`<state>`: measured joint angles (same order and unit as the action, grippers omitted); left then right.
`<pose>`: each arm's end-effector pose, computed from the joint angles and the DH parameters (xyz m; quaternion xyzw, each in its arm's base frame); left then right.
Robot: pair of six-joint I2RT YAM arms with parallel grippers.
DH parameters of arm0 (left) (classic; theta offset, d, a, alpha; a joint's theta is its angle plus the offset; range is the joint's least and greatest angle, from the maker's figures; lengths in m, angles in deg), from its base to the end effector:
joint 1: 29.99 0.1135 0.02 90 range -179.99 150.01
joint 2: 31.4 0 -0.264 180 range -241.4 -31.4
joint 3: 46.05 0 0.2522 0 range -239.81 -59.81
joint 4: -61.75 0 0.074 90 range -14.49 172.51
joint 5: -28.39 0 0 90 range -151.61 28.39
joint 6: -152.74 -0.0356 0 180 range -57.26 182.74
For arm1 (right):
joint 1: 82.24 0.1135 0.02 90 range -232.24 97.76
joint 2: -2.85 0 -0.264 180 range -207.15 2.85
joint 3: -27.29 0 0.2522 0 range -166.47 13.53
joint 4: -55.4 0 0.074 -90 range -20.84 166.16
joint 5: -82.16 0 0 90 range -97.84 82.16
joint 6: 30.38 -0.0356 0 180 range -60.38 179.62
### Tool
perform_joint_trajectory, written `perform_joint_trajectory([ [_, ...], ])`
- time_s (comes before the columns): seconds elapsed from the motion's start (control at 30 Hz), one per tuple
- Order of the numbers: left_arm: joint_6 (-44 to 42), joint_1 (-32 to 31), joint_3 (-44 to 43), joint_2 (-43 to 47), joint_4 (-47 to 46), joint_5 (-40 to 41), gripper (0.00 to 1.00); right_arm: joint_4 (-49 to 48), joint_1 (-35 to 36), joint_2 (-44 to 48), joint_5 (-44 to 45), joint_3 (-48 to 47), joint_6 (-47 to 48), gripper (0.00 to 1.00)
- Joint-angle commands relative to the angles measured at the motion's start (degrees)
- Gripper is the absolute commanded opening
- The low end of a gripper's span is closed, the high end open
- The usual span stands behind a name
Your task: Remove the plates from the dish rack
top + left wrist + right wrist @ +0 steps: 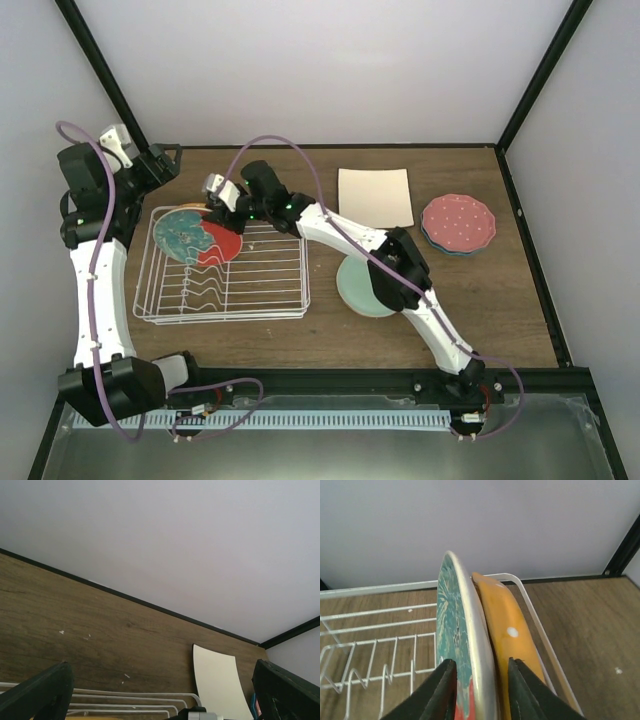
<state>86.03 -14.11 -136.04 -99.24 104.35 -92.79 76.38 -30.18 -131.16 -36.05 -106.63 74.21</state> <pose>0.2473 0.0512 0.4166 -0.1208 0.7968 -0.2558 0.5340 0.3273 0.4472 0.2651 -0.5545 0.5924 0.3666 0.4552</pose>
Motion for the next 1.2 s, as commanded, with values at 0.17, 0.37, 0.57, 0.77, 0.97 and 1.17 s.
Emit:
perform_joint_trajectory([
  [0.17,-0.1,0.3,0.7,0.3,-1.4,-1.8,1.00,1.2,1.0,1.5,1.0,-1.5,2.2,0.03],
  [0.37,0.0,0.4,0.6,-0.1,-1.8,-2.3,1.00,-0.1,1.0,4.6,2.5,0.7,4.0,0.01],
  [0.57,-0.1,0.4,0.5,-0.2,-1.9,-2.7,1.00,-2.5,0.9,9.8,4.8,3.2,6.5,0.01],
  [0.77,0.4,0.4,0.4,-0.3,-2.4,-3.5,1.00,-2.3,-0.5,13.4,5.2,3.5,7.8,0.01],
  [0.97,0.8,0.4,0.5,-0.3,-2.5,-4.0,1.00,-2.9,-0.8,16.0,4.9,5.7,8.5,0.02],
  [1.17,0.8,0.4,0.5,-0.1,-2.3,-4.4,1.00,-1.4,-0.8,16.2,4.8,7.4,9.4,0.03],
])
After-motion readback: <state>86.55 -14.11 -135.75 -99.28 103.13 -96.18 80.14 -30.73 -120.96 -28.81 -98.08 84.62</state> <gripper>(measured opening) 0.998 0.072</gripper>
